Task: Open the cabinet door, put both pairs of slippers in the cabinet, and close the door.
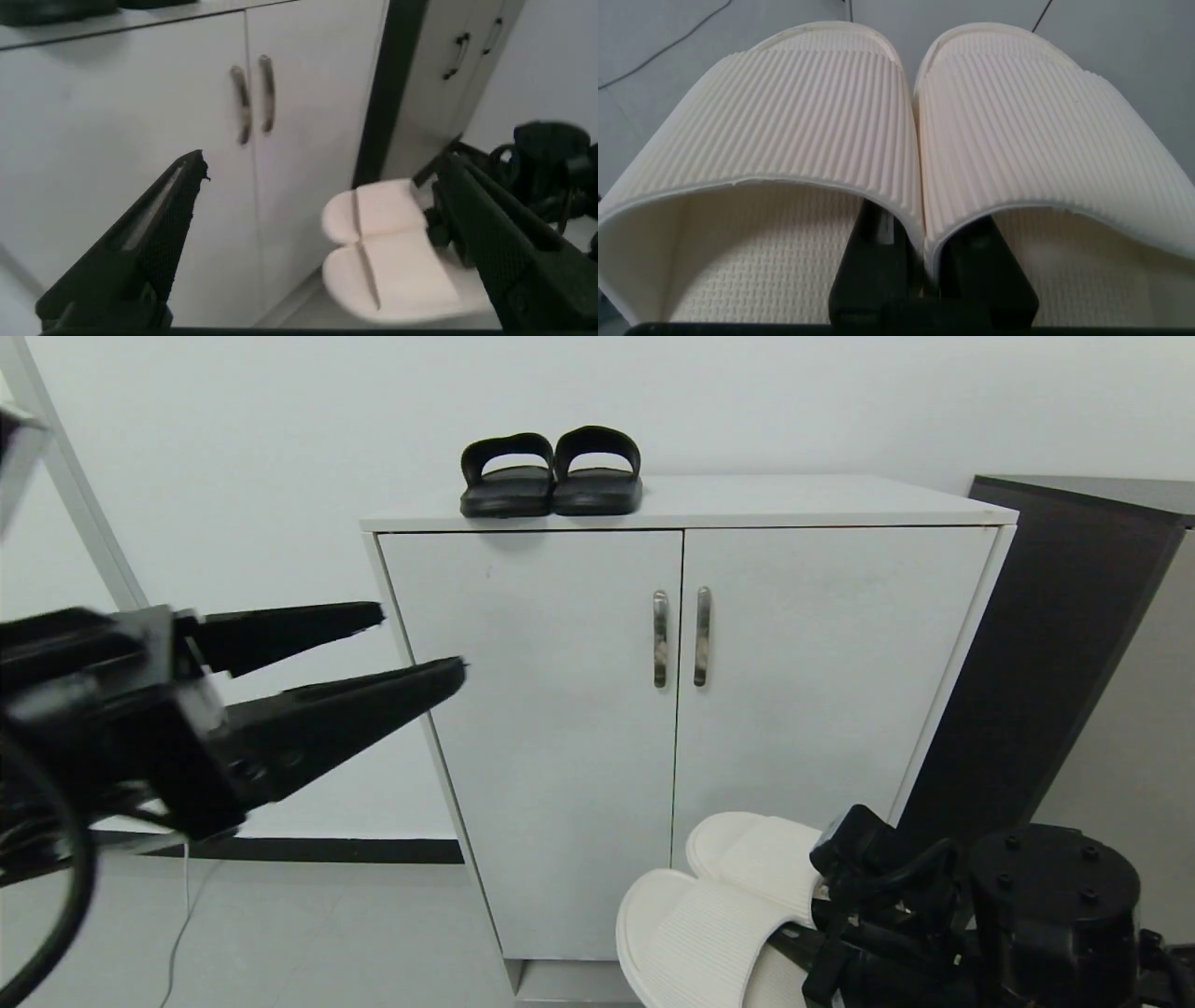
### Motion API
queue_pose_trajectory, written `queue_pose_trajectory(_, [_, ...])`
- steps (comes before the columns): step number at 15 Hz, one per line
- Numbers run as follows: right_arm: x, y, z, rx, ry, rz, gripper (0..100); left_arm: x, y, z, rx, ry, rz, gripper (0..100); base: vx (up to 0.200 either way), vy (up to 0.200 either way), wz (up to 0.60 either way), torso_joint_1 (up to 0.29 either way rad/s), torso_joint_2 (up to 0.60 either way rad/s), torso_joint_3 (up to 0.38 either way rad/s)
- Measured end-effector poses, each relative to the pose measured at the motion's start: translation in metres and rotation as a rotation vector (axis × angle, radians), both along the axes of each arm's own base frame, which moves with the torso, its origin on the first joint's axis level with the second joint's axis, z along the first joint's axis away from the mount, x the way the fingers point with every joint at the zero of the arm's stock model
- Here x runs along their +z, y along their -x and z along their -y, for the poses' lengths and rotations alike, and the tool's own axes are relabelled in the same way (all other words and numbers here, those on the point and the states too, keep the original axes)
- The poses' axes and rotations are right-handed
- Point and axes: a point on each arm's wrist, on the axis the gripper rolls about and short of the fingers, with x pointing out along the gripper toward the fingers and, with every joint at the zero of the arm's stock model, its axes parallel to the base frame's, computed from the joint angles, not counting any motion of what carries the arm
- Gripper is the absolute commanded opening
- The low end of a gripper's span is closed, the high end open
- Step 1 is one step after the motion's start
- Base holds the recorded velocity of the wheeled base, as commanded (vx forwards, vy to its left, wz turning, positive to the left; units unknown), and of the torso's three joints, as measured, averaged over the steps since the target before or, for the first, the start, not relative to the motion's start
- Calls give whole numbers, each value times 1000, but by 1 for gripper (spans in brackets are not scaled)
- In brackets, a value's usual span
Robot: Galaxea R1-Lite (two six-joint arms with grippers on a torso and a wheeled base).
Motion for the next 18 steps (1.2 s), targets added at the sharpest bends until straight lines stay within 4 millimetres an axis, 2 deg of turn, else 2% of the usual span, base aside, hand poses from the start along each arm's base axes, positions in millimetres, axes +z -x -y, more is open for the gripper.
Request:
queue_pose_trajectory(4, [-5,-2,-2,-4,5,0,0,16,-37,51,-133,72,-50,100,0,0,0,0,0,0])
queue_pose_trajectory(7, [-8,-2,-2,-4,15,-8,0,18,-66,79,-238,63,-73,100,0,0,0,0,0,0])
queue_pose_trajectory(12, [-9,-2,-2,-3,19,-13,0,9,-107,111,-332,47,-144,100,0,0,0,0,0,0])
queue_pose_trajectory(18, [-12,-2,-2,-3,29,-20,0,3,-146,136,-301,125,-249,100,0,0,0,0,0,0])
